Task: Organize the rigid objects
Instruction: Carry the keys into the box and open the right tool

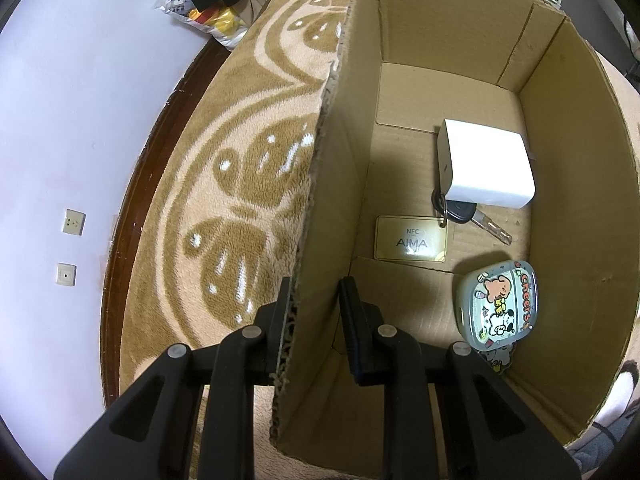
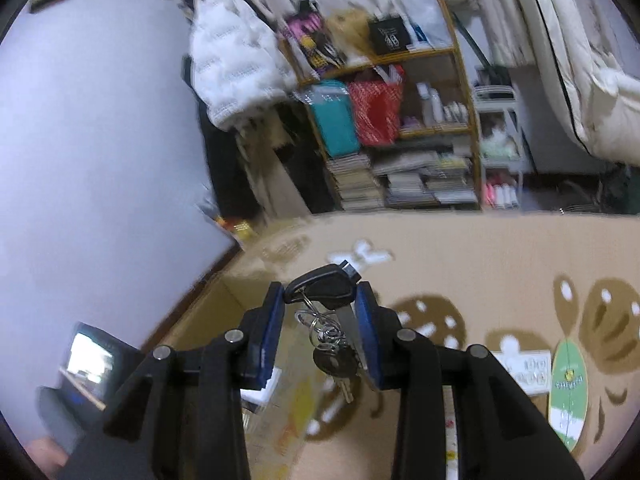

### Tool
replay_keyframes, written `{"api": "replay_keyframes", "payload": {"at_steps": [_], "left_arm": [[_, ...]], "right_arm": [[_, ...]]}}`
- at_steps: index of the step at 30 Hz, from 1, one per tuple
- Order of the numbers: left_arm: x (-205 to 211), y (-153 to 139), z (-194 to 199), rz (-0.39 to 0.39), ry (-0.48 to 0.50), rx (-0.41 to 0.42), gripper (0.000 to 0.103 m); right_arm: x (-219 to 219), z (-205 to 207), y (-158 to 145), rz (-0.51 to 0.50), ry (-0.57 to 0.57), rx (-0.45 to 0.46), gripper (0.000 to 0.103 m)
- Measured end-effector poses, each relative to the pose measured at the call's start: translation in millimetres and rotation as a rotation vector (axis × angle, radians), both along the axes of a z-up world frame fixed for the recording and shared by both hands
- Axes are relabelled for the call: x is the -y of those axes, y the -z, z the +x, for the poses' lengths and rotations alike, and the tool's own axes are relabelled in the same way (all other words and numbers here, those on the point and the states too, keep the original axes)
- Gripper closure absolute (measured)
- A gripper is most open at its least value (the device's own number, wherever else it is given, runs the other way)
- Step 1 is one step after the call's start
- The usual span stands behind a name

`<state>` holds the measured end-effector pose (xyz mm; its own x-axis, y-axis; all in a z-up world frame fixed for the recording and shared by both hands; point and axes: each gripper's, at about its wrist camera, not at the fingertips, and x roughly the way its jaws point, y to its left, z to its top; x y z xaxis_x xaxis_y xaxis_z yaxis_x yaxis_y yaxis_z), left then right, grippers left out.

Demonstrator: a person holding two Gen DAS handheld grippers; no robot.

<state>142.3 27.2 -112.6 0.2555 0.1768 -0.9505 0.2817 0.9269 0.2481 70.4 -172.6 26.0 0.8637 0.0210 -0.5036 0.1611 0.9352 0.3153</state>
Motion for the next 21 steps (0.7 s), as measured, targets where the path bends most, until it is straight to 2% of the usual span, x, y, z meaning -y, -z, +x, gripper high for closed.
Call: {"api": "replay_keyframes", "payload": {"at_steps": [5, 8, 12, 21], "left_arm": [[1, 0, 0, 0.001, 0.001, 0.0, 0.081], [1, 0, 0, 0.001, 0.0, 0.0, 0.081], [1, -1, 1, -0.005, -0.003, -0.003, 0.081], [-1, -1, 2, -0.011, -0.005, -0.006, 0.081]], "right_arm": [[-26, -7, -32, -0.003, -0.076, 0.079, 0.065], [-38, -8, -34, 0.011, -0.104, 0.073, 0.065], [-54, -3, -24, 0.013, -0.154, 0.037, 0.065], [-76, 16, 22, -0.009, -0.236, -0.125, 0.065]]}}
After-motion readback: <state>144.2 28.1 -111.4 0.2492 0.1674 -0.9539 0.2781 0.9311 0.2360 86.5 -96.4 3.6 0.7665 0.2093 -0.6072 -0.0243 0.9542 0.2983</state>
